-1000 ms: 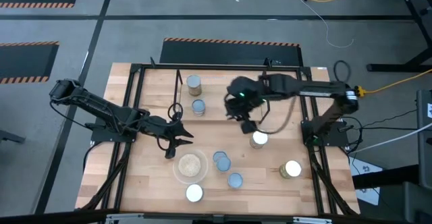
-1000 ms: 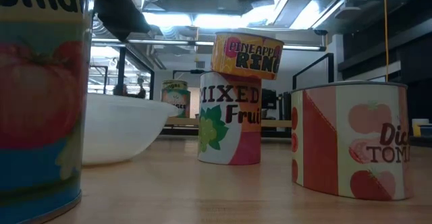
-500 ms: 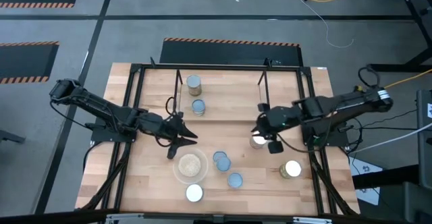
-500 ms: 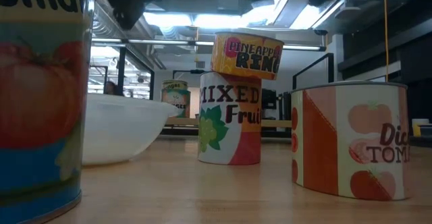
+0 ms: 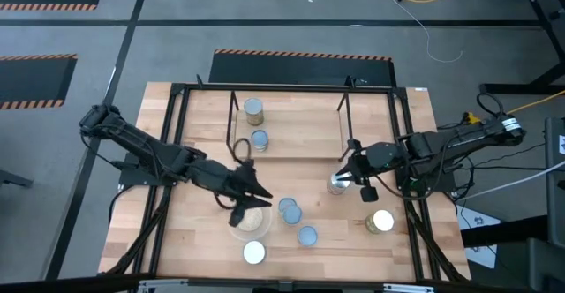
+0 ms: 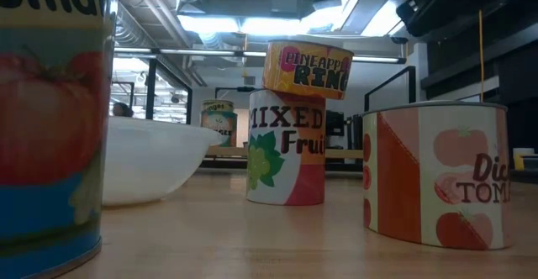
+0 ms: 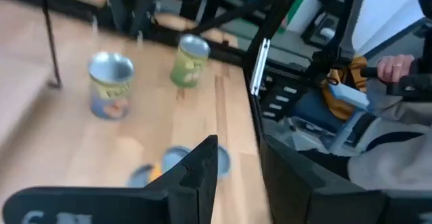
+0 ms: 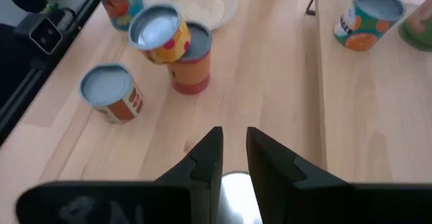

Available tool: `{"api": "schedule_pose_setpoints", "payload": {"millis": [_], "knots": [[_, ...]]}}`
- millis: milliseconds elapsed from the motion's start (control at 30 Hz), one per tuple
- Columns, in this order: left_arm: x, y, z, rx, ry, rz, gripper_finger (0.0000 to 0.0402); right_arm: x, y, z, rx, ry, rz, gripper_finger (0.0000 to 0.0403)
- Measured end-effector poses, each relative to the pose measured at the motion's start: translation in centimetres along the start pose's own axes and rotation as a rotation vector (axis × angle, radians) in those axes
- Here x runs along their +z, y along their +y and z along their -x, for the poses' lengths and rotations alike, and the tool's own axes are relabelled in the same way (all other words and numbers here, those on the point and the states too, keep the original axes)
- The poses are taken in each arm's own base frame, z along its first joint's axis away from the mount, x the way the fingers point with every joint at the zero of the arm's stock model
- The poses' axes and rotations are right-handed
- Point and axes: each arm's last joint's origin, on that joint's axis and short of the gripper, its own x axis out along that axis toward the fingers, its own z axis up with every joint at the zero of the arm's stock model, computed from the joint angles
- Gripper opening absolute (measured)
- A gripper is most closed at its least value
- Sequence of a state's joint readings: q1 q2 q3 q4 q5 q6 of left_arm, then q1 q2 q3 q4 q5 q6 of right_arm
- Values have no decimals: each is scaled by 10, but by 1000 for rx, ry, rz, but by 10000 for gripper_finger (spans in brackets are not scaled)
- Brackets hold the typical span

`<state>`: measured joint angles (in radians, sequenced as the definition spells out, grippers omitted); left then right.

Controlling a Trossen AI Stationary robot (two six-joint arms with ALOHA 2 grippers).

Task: Pick and place cans onto a shelf
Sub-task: Put the canned tomatoes on the shelf

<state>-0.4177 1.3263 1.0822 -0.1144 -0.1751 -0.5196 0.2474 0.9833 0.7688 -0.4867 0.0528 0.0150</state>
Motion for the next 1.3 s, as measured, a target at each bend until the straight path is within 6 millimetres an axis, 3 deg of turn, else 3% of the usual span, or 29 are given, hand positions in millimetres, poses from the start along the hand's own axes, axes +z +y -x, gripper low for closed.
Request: {"api": "schedule_pose_setpoints", "payload": {"millis": [267,500,700,900,1300], "knots": [[20,-37,-37,86,213,342,105,-2,0,-2,0,11,103,72],[18,-60,-70,147,441,684,105,-1,0,-2,0,3,236,72],[-9,-70,-98,179,634,912,105,-1,0,-2,0,3,310,71],[-36,-71,-107,330,786,1086,99,-2,0,-2,2,12,310,71],[-61,-65,-122,482,815,1091,99,-2,0,-2,2,11,309,71]]}}
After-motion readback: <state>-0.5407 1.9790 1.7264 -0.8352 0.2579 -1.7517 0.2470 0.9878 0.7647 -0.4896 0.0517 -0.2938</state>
